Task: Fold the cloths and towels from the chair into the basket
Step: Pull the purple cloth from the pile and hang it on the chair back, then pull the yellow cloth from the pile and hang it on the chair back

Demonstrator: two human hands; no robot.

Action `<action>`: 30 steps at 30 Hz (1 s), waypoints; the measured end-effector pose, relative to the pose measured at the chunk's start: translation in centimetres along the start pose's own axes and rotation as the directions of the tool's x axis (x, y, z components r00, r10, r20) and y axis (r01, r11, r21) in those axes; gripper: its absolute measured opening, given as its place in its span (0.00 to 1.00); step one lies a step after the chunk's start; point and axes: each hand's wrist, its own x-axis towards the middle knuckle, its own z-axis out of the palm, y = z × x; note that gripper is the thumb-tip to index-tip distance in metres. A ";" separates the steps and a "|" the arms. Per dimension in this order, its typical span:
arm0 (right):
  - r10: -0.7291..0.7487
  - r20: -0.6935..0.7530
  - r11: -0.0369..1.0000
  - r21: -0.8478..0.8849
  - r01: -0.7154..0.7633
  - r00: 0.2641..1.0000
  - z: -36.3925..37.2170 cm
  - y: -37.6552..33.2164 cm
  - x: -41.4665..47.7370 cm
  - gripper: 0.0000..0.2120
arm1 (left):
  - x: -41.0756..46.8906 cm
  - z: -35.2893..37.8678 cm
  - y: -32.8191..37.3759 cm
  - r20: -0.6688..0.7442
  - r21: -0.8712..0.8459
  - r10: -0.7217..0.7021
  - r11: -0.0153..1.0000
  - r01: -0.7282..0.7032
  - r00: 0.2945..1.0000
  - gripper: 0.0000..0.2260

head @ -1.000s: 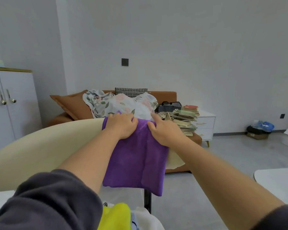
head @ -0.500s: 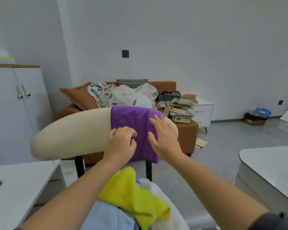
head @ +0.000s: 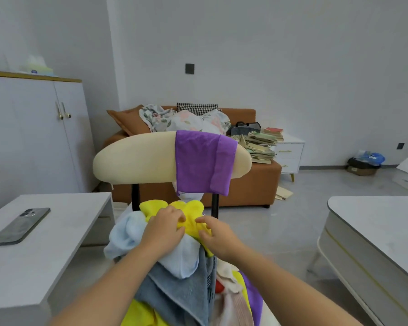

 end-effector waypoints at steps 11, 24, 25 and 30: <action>0.175 -0.038 0.960 0.227 -0.162 0.984 1.1 -0.7 1.3 0.29 | 0.8 -0.4 -0.3 0.031 -0.060 -0.131 0.989 0.132 0.991 0.22; -0.272 -0.235 0.961 -0.020 0.275 0.933 0.4 -0.7 1.5 0.13 | 0.8 -2.8 1.2 0.035 0.155 0.039 0.987 -0.044 0.999 0.05; -0.314 -0.245 0.949 -0.046 0.313 0.917 0.2 -0.9 1.4 0.11 | 0.6 -3.2 1.2 -0.012 0.145 0.048 0.988 -0.046 0.999 0.04; -0.248 -0.184 0.968 -0.019 0.249 0.951 -1.2 -2.1 1.0 0.09 | 0.6 -4.9 0.9 -0.274 0.141 0.150 0.983 -0.115 0.950 0.04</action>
